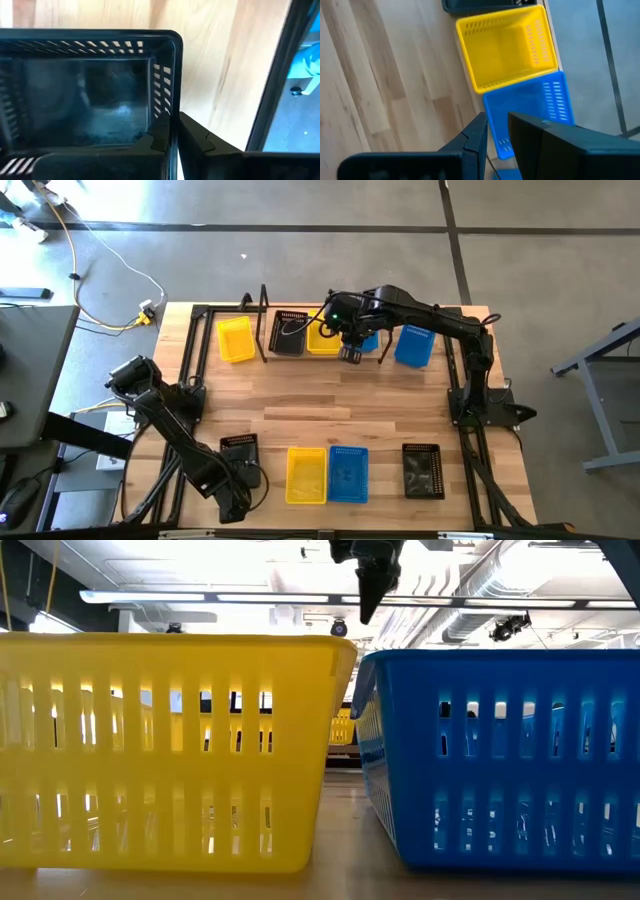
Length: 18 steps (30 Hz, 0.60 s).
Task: Stack baskets on shelf by color
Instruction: Stack the left black bin on the black bin on the shelf
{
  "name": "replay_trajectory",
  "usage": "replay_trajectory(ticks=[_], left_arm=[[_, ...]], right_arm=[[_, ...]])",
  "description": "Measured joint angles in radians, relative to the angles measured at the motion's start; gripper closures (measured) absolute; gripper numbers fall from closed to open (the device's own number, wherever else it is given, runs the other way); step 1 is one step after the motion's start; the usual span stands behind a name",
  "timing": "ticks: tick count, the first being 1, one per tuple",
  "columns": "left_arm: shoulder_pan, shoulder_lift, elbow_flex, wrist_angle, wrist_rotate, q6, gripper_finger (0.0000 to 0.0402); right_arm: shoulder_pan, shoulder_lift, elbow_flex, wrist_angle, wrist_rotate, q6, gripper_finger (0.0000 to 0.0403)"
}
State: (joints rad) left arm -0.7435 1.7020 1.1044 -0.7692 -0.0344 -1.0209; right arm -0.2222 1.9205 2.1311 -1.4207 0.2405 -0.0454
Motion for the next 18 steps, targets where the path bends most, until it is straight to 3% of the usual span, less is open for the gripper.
replay_trajectory(ticks=[10,18], left_arm=[[0.084,-0.056,0.135,-0.172,-0.094,0.141,0.0398],[0.206,-0.148,0.221,-0.288,-0.243,0.283,0.04]], right_arm=[[0.0,-0.052,0.001,0.003,0.0,-0.015,0.0339],[0.0,-0.085,0.002,0.003,0.0,-0.012,0.0339]])
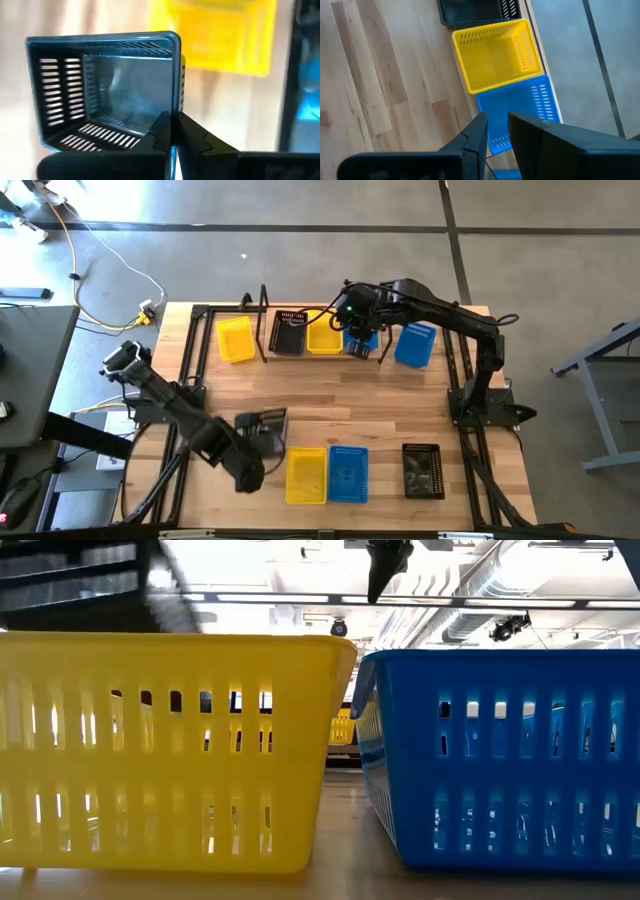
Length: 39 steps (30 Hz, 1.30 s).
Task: Stack baskets on shelf by color
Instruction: Stack the left black bin on the black bin on the shelf
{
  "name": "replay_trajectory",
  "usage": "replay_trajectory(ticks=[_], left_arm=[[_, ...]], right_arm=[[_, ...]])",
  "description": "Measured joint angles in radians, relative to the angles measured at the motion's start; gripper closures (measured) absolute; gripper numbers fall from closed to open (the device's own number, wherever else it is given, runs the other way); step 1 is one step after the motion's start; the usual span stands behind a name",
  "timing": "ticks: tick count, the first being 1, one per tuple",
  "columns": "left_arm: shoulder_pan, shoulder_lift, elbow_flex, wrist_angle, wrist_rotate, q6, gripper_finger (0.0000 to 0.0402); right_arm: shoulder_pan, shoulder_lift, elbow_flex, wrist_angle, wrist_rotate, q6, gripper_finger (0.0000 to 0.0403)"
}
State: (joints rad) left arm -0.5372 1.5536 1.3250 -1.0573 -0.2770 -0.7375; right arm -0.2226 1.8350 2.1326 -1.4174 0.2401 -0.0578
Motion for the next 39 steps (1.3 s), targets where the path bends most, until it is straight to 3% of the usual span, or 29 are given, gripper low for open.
replay_trajectory(ticks=[14,19,31,39], left_arm=[[0.341,-0.075,0.105,-0.107,-0.226,0.503,0.0401],[0.485,-0.075,0.106,-0.102,-0.289,0.695,0.0401],[0.798,-0.037,0.105,0.022,-0.196,1.037,0.0401],[0.875,0.036,0.105,-0.006,-0.174,1.16,0.0401]], right_arm=[[0.0,-0.025,0.0,-0.021,0.028,0.087,0.0339],[0.0,-0.025,0.0,-0.023,0.104,0.15,0.0339],[0.0,-0.025,0.0,-0.023,0.121,0.243,0.0339],[0.0,-0.025,0.0,-0.023,0.121,0.267,0.0339]])
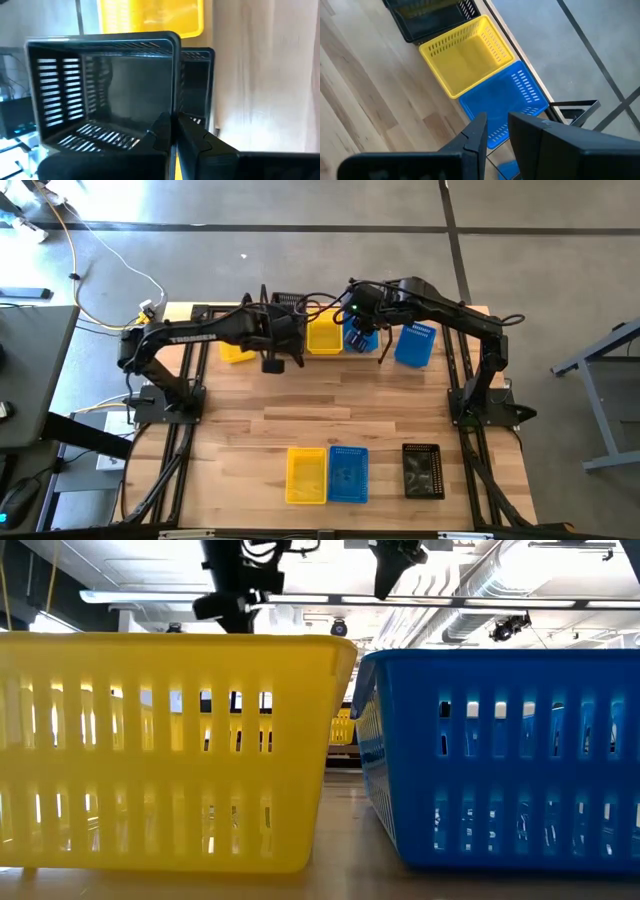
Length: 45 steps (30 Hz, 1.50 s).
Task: Stack baskets on shelf by color
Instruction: Stack the left black bin on the black bin on the shelf, then stack the bottom blue bin on the blue bin on the shelf
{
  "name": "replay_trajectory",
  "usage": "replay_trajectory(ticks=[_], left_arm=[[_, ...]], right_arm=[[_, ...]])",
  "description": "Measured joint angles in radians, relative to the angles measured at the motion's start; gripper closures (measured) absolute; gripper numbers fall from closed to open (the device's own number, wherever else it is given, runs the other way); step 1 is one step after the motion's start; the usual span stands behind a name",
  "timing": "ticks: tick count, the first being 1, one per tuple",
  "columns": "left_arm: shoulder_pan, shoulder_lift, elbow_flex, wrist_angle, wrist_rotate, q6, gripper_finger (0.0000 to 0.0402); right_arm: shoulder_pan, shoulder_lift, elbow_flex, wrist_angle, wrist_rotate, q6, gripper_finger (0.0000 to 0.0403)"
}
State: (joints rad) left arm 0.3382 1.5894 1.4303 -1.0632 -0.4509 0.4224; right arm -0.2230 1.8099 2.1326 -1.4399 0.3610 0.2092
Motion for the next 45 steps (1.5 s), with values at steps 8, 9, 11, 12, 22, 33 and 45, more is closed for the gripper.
replay_trajectory(ticks=[8,9,11,12,22,33,45], left_arm=[[0.026,0.084,0.0,0.001,0.015,0.026,0.0401],[0.029,0.095,0.0,0.0,0.012,0.027,0.0401],[0.034,0.113,0.0,-0.003,0.017,0.033,0.0401],[0.035,0.121,0.0,-0.001,0.027,0.035,0.0401],[0.064,0.139,0.0,0.02,0.062,0.018,0.0398],[0.118,0.139,0.0,0.019,0.117,-0.027,0.0324],[0.083,0.117,0.0,-0.021,0.126,-0.094,0.0272]], right_arm=[[0.0,0.0,0.0,0.0,-0.072,0.03,0.0339],[0.001,0.0,0.0,0.0,-0.085,0.03,0.0339],[0.007,0.0,0.0,-0.001,-0.103,0.039,0.0339],[0.009,0.0,0.0,-0.001,-0.105,0.046,0.0339],[0.035,0.0,0.0,-0.021,-0.141,0.087,0.0339],[0.133,0.0,-0.002,-0.05,-0.373,0.153,0.0339],[0.243,0.011,-0.003,-0.042,-0.468,0.177,0.0339]])
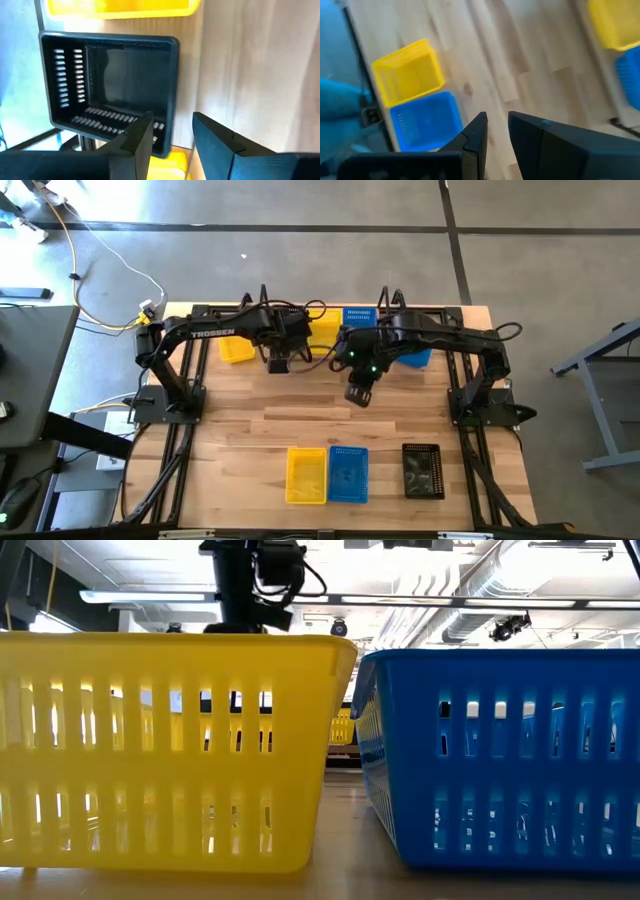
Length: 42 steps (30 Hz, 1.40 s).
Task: Stack baskets on shelf by color
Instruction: Stack the bottom blue bin on the blue bin on the shelf
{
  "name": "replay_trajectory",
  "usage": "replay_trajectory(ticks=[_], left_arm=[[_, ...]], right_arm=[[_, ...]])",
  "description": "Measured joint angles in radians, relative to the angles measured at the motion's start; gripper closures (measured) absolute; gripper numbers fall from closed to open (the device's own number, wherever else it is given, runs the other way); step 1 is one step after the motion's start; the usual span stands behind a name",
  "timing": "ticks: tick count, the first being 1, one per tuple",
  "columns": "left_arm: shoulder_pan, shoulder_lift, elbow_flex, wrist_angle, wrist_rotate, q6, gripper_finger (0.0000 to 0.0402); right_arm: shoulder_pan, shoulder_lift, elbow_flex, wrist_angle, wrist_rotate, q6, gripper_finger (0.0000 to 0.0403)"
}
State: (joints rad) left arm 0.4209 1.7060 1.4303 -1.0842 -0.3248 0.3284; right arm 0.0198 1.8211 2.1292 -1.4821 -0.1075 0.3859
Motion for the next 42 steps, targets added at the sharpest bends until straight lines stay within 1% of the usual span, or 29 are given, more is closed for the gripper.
replay_trajectory(ticks=[2,5,13,18,21,25,30,33,38,42], left_arm=[[-0.016,-0.017,0.0,-0.031,0.0,-0.039,0.0273],[-0.048,-0.057,0.0,-0.072,0.017,-0.119,0.0275],[-0.16,-0.182,0.0,-0.104,0.139,-0.354,0.0279],[-0.233,-0.233,0.0,-0.128,0.171,-0.462,0.0279],[-0.278,-0.258,0.0,-0.147,0.169,-0.482,0.0279],[-0.332,-0.29,0.001,-0.146,0.168,-0.482,0.0279],[-0.376,-0.326,0.0,-0.15,0.167,-0.467,0.0279],[-0.399,-0.348,0.001,-0.153,0.164,-0.467,0.0279],[-0.43,-0.38,0.0,-0.154,0.164,-0.461,0.0279],[-0.444,-0.398,0.0,-0.154,0.165,-0.448,0.0279]], right_arm=[[0.021,0.0,0.0,0.0,-0.026,0.0,0.0339],[0.06,0.007,-0.001,0.004,-0.029,0.0,0.0339],[0.168,0.029,-0.001,0.009,-0.041,0.01,0.0338],[0.23,0.06,-0.001,0.028,-0.053,0.024,0.0318],[0.268,0.084,-0.001,0.03,-0.054,0.042,0.0297],[0.319,0.129,-0.001,0.046,-0.052,0.005,0.0281],[0.375,0.182,-0.001,0.117,-0.056,0.014,0.0279],[0.403,0.212,-0.001,0.119,-0.06,0.009,0.0279],[0.445,0.284,-0.001,0.128,-0.063,0.065,0.0279],[0.477,0.342,-0.001,0.177,-0.074,0.088,0.0279]])
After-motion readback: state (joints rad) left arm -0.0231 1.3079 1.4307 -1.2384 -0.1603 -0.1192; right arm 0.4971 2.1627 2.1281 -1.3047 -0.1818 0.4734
